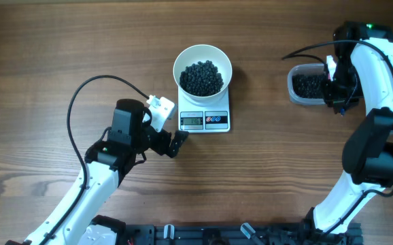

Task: Scoop item into bowl and weigh 150g on scale
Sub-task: 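Dip the pink scoop into the bean tub and scoop beans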

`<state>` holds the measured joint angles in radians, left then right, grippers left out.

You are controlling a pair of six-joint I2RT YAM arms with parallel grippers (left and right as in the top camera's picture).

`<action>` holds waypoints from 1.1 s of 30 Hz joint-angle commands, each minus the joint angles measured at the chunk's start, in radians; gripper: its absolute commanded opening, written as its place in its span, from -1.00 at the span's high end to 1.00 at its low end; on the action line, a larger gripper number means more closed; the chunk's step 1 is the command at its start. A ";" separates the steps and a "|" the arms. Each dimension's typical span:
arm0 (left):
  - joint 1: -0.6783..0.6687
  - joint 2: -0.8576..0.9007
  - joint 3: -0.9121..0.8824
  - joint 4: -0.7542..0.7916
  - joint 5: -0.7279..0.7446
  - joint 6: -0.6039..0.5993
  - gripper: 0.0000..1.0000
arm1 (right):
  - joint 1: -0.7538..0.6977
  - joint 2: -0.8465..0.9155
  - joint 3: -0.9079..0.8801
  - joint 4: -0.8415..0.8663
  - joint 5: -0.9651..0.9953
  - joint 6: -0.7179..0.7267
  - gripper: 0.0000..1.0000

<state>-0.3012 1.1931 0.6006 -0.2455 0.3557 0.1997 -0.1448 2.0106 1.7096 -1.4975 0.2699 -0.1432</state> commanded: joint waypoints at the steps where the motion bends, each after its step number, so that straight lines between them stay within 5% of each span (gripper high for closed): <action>1: -0.004 -0.001 -0.002 0.001 -0.006 -0.006 -1.00 | 0.007 0.013 -0.008 0.011 0.002 0.012 0.91; 19: -0.004 -0.001 -0.002 0.001 -0.006 -0.006 -1.00 | 0.022 0.070 -0.010 0.019 -0.008 -0.011 0.91; 33: -0.004 -0.001 -0.002 0.001 -0.006 -0.006 -1.00 | 0.112 0.069 -0.010 -0.006 -0.239 -0.093 0.92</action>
<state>-0.3012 1.1931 0.6006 -0.2459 0.3557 0.1993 -0.0410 2.0647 1.7077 -1.4872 0.0963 -0.1997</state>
